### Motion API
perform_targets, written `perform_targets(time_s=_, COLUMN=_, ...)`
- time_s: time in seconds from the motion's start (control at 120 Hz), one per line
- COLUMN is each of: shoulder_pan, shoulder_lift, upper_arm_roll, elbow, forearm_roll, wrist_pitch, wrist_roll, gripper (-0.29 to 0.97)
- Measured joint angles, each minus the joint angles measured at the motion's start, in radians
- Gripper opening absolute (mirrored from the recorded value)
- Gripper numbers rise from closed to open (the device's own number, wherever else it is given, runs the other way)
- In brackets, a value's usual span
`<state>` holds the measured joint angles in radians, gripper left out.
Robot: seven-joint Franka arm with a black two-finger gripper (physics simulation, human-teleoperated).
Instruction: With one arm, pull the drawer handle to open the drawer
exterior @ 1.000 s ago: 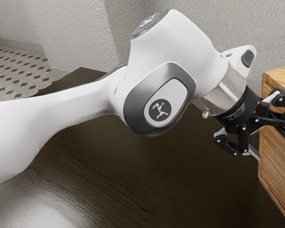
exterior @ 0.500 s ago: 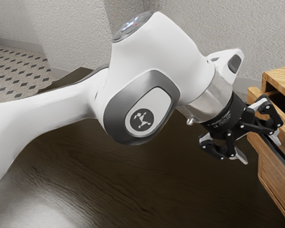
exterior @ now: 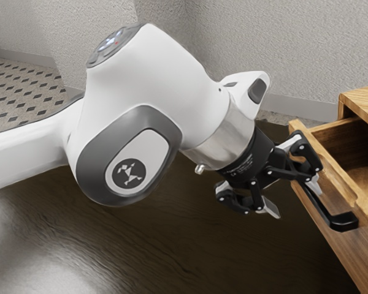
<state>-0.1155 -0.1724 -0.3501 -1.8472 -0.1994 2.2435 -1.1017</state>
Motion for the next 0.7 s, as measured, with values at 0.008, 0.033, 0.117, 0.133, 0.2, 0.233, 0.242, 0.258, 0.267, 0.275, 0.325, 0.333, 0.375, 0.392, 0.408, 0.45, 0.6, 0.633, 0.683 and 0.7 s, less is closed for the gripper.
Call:
perform_targets(time_s=0.008, shoulder_pan=-0.006, shoulder_lift=-0.002, upper_arm_roll=0.008, elbow=-0.003, forearm_roll=0.0, wrist_pitch=0.0, wrist_roll=0.0, gripper=0.43)
perform_targets(time_s=0.033, shoulder_pan=-0.02, shoulder_lift=-0.008, upper_arm_roll=0.024, elbow=-0.01, forearm_roll=-0.001, wrist_pitch=0.0, wrist_roll=0.0, gripper=0.43)
perform_targets(time_s=0.117, shoulder_pan=-0.044, shoulder_lift=-0.027, upper_arm_roll=0.047, elbow=-0.03, forearm_roll=-0.006, wrist_pitch=0.001, wrist_roll=0.0, gripper=0.43)
perform_targets(time_s=0.133, shoulder_pan=-0.046, shoulder_lift=-0.031, upper_arm_roll=0.049, elbow=-0.036, forearm_roll=-0.009, wrist_pitch=0.001, wrist_roll=0.001, gripper=0.43)
perform_targets(time_s=0.2, shoulder_pan=-0.05, shoulder_lift=-0.055, upper_arm_roll=0.052, elbow=-0.063, forearm_roll=-0.019, wrist_pitch=0.002, wrist_roll=0.001, gripper=0.43)
perform_targets(time_s=0.233, shoulder_pan=-0.051, shoulder_lift=-0.068, upper_arm_roll=0.053, elbow=-0.076, forearm_roll=-0.024, wrist_pitch=0.002, wrist_roll=0.001, gripper=0.43)
perform_targets(time_s=0.242, shoulder_pan=-0.051, shoulder_lift=-0.072, upper_arm_roll=0.053, elbow=-0.079, forearm_roll=-0.025, wrist_pitch=0.002, wrist_roll=0.001, gripper=0.43)
perform_targets(time_s=0.258, shoulder_pan=-0.052, shoulder_lift=-0.078, upper_arm_roll=0.053, elbow=-0.086, forearm_roll=-0.027, wrist_pitch=0.002, wrist_roll=0.0, gripper=0.43)
perform_targets(time_s=0.267, shoulder_pan=-0.052, shoulder_lift=-0.082, upper_arm_roll=0.054, elbow=-0.089, forearm_roll=-0.028, wrist_pitch=0.002, wrist_roll=0.0, gripper=0.43)
perform_targets(time_s=0.275, shoulder_pan=-0.052, shoulder_lift=-0.085, upper_arm_roll=0.054, elbow=-0.092, forearm_roll=-0.029, wrist_pitch=0.002, wrist_roll=0.0, gripper=0.43)
perform_targets(time_s=0.325, shoulder_pan=-0.053, shoulder_lift=-0.103, upper_arm_roll=0.056, elbow=-0.11, forearm_roll=-0.033, wrist_pitch=0.003, wrist_roll=0.0, gripper=0.43)
perform_targets(time_s=0.333, shoulder_pan=-0.053, shoulder_lift=-0.107, upper_arm_roll=0.057, elbow=-0.113, forearm_roll=-0.033, wrist_pitch=0.003, wrist_roll=0.0, gripper=0.43)
perform_targets(time_s=0.375, shoulder_pan=-0.076, shoulder_lift=-0.122, upper_arm_roll=0.081, elbow=-0.127, forearm_roll=-0.036, wrist_pitch=0.003, wrist_roll=0.001, gripper=0.43)
perform_targets(time_s=0.392, shoulder_pan=-0.093, shoulder_lift=-0.129, upper_arm_roll=0.099, elbow=-0.134, forearm_roll=-0.036, wrist_pitch=0.003, wrist_roll=0.001, gripper=0.43)
perform_targets(time_s=0.408, shoulder_pan=-0.108, shoulder_lift=-0.136, upper_arm_roll=0.115, elbow=-0.141, forearm_roll=-0.037, wrist_pitch=0.003, wrist_roll=0.001, gripper=0.43)
perform_targets(time_s=0.45, shoulder_pan=-0.131, shoulder_lift=-0.157, upper_arm_roll=0.141, elbow=-0.159, forearm_roll=-0.038, wrist_pitch=0.003, wrist_roll=0.001, gripper=0.43)
perform_targets(time_s=0.6, shoulder_pan=-0.152, shoulder_lift=-0.228, upper_arm_roll=0.17, elbow=-0.22, forearm_roll=-0.04, wrist_pitch=0.003, wrist_roll=0.0, gripper=0.43)
perform_targets(time_s=0.633, shoulder_pan=-0.153, shoulder_lift=-0.241, upper_arm_roll=0.172, elbow=-0.232, forearm_roll=-0.041, wrist_pitch=0.003, wrist_roll=0.0, gripper=0.43)
perform_targets(time_s=0.683, shoulder_pan=-0.157, shoulder_lift=-0.263, upper_arm_roll=0.179, elbow=-0.254, forearm_roll=-0.041, wrist_pitch=0.003, wrist_roll=0.0, gripper=0.43)
perform_targets(time_s=0.7, shoulder_pan=-0.162, shoulder_lift=-0.269, upper_arm_roll=0.185, elbow=-0.26, forearm_roll=-0.041, wrist_pitch=0.003, wrist_roll=0.0, gripper=0.43)
